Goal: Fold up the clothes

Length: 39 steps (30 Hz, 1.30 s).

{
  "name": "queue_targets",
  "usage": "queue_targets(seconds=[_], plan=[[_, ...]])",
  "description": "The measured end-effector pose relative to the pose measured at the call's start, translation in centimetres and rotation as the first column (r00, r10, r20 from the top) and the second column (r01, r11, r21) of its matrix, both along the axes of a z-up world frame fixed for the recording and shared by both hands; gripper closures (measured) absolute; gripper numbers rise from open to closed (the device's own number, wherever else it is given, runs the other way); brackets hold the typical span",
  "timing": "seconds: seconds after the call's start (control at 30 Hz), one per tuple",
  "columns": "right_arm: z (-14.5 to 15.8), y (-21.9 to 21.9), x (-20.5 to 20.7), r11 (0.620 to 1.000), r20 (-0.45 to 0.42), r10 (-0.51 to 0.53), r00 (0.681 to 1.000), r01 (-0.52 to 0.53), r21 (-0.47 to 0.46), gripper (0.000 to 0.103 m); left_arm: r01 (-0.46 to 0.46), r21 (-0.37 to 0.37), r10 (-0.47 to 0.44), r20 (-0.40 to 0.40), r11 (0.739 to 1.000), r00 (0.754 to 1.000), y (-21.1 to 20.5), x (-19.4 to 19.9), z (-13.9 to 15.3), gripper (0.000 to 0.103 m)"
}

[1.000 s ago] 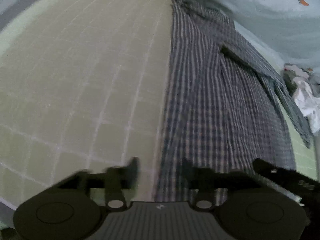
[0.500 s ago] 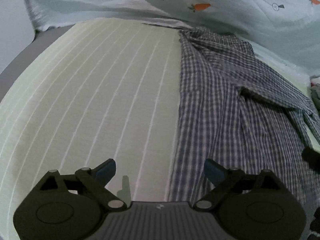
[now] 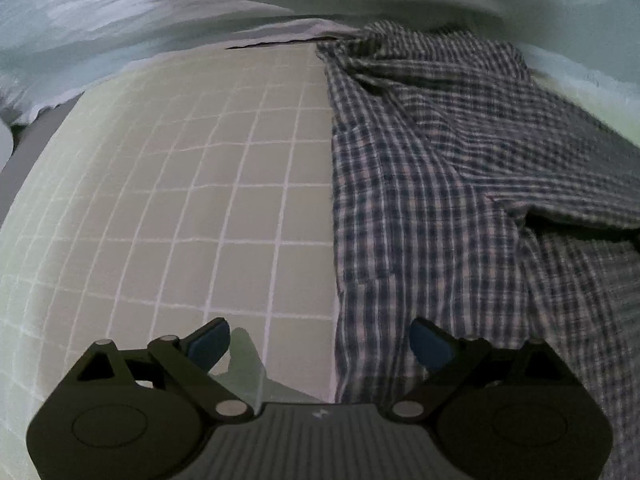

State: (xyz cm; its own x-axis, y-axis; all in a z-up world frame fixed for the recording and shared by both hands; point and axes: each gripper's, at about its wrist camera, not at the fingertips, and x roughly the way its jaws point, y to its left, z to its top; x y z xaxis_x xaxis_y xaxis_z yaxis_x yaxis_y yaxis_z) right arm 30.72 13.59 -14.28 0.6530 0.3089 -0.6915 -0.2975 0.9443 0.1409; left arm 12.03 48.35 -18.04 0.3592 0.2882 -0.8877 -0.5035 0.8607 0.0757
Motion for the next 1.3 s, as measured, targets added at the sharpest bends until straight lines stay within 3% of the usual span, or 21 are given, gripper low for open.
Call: queue_targets(seconds=[0.1, 0.27, 0.4, 0.5, 0.57, 0.6, 0.67, 0.8, 0.9, 1.07, 1.13, 1.2, 1.3], plan=[[-0.4, -1.3, 3.0, 0.998, 0.007, -0.054, 0.999, 0.054, -0.031, 0.000, -0.012, -0.010, 0.012, 0.010, 1.000, 1.000, 0.3, 0.3, -0.3, 0.000], [-1.6, -2.5, 6.1, 0.994, -0.027, -0.106, 0.994, 0.106, -0.001, 0.001, -0.023, -0.047, 0.023, 0.016, 0.999, 1.000, 0.7, 0.5, -0.5, 0.000], [-2.6, -2.1, 7.3, 0.992, -0.085, -0.129, 0.988, 0.127, -0.023, 0.010, -0.037, -0.069, 0.037, 0.007, 0.997, 0.999, 1.0, 1.1, -0.7, 0.000], [-2.3, -1.2, 7.2, 0.993, -0.087, -0.090, 0.992, 0.083, -0.088, 0.029, -0.043, -0.075, 0.043, -0.005, 0.996, 0.999, 1.0, 1.3, -0.8, 0.000], [-1.9, -1.1, 6.8, 0.996, -0.088, -0.053, 0.995, 0.046, -0.071, 0.063, -0.048, -0.080, 0.047, -0.013, 0.996, 0.999, 1.1, 1.3, -0.8, 0.000], [-1.5, -1.0, 6.4, 0.998, -0.084, -0.033, 0.996, 0.029, -0.053, 0.073, -0.051, -0.082, 0.050, -0.018, 0.995, 0.999, 1.1, 1.4, -0.7, 0.000], [-0.3, -0.5, 5.1, 0.999, -0.040, 0.006, 0.999, -0.008, -0.036, 0.079, -0.058, -0.087, 0.056, -0.028, 0.995, 0.998, 1.1, 1.5, -0.7, 0.000], [2.6, 1.3, 1.8, 0.996, 0.064, 0.094, 0.993, -0.095, 0.003, 0.082, -0.065, -0.098, 0.061, -0.042, 0.993, 0.997, 1.2, 1.6, -0.8, 0.000], [4.7, 3.2, -1.5, 0.979, 0.128, 0.196, 0.972, -0.202, 0.038, 0.082, -0.068, -0.096, 0.065, -0.040, 0.993, 0.997, 1.1, 1.5, -0.8, 0.000], [4.4, 8.1, -7.7, 0.887, 0.077, 0.446, 0.892, -0.452, 0.098, 0.080, -0.068, -0.091, 0.066, -0.030, 0.994, 0.997, 1.1, 1.2, -0.7, 0.000], [2.5, 9.8, -9.9, 0.866, 0.002, 0.497, 0.868, -0.496, 0.064, 0.077, -0.059, -0.092, 0.057, -0.029, 0.994, 0.998, 1.1, 0.9, -0.6, 0.000], [0.8, 10.8, -11.4, 0.858, -0.063, 0.514, 0.855, -0.513, 0.029, 0.071, -0.051, -0.093, 0.048, -0.027, 0.994, 0.998, 1.1, 0.7, -0.6, 0.000], [0.0, 10.4, -13.2, 0.861, -0.082, 0.508, 0.857, -0.509, 0.010, 0.043, -0.037, -0.095, 0.035, -0.028, 0.995, 0.999, 1.1, 0.6, -0.6, 0.000]])
